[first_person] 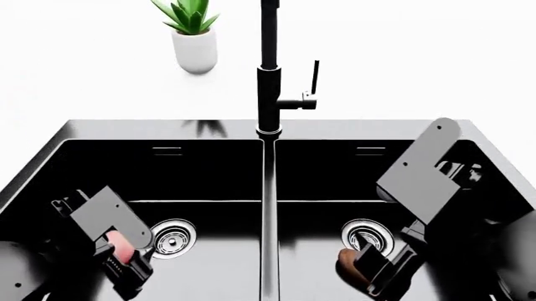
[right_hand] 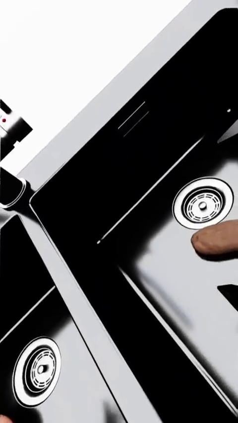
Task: Pick the vegetables from the sink and place them on the cutting board.
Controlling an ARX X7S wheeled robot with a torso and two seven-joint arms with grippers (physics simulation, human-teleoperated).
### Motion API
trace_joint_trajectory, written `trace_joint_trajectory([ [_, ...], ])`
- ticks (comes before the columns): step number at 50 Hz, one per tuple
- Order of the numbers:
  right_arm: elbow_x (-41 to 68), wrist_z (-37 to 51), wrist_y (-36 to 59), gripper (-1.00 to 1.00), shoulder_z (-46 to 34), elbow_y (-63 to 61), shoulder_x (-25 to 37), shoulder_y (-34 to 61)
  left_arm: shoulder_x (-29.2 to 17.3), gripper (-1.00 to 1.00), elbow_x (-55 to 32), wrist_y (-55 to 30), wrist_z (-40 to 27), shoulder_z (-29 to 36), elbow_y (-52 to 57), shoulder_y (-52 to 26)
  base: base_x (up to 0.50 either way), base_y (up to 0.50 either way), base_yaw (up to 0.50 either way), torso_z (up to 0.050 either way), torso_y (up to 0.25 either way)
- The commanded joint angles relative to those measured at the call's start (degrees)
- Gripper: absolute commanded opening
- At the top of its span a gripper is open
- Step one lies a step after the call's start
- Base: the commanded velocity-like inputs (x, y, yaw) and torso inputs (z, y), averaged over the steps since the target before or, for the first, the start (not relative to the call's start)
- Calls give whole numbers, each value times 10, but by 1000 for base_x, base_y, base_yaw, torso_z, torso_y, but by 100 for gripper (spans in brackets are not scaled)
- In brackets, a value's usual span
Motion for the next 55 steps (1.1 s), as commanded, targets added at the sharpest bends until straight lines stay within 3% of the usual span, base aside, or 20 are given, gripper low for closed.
trace_joint_trajectory([
  [1,-28,-22,6,100,-3,2,-13,-16,8,100,50,54,6,60,-93,11,0,0,0,0,0],
  [21,-57,-46,0,100,-15,0,-19,-18,28,100,95,75,0,95,-177,-21,0,0,0,0,0],
  [35,-85,-72,-3,100,-14,1,-20,-24,73,100,138,114,12,149,-272,-63,0,0,0,0,0],
  [55,-121,-100,-9,100,-22,0,-25,-33,89,100,175,128,7,183,-362,-81,0,0,0,0,0],
])
